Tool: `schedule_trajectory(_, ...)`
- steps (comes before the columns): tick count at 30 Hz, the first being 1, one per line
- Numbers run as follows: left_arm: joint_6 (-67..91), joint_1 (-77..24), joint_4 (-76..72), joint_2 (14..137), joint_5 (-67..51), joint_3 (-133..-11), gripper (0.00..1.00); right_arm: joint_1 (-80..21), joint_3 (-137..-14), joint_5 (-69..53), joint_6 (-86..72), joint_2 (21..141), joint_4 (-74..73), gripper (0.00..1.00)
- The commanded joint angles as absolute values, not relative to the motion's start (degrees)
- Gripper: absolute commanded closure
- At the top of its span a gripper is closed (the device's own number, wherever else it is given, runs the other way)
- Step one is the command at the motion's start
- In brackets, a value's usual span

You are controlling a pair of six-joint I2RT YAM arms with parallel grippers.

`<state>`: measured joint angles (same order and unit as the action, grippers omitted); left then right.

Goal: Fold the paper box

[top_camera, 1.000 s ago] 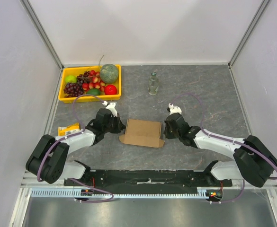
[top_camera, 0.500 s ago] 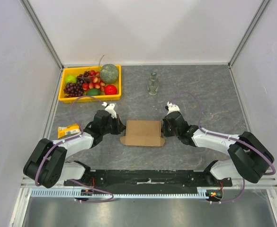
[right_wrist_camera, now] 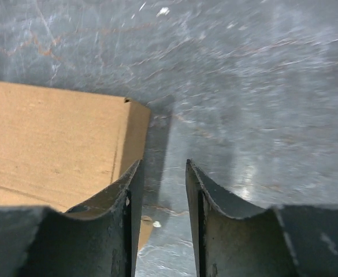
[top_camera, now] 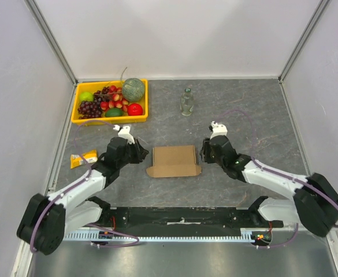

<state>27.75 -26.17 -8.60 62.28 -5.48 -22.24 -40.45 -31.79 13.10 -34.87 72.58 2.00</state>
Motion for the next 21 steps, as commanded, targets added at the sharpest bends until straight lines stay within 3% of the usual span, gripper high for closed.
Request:
schedule_trajectory(1,33.13,-26.19,-4.67,53.81,2.52,-20.75,0.72,-39.99,-29.36,23.28,-33.58,63.83,-2.28,0.54)
schedule_trajectory(6,35.77,-26.19,1.56,44.66,9.48,-20.3,0.5,-39.9,-27.34,31.63,-36.39,54.68,-3.87,0.41)
schedule_trajectory(11,33.93,-26.1,4.64,38.51,9.4,-20.39,0.42,-39.9,-27.77,34.36,-28.84,51.15,-5.35,0.23)
schedule_trajectory(16,34.19,-26.19,8.17,35.86,10.37,-20.92,0.33,-39.9,-33.11,33.15,-29.62,53.6,-9.39,0.14)
schedule_trajectory(18,35.24,-26.1,8.87,35.25,9.67,-21.53,0.26,-39.82,-36.63,27.79,-28.39,57.37,-10.02,0.02)
schedule_trajectory(21,35.51,-26.1,9.75,35.68,8.88,-22.58,0.2,-39.9,-43.84,26.55,-29.79,62.91,-15.72,0.02)
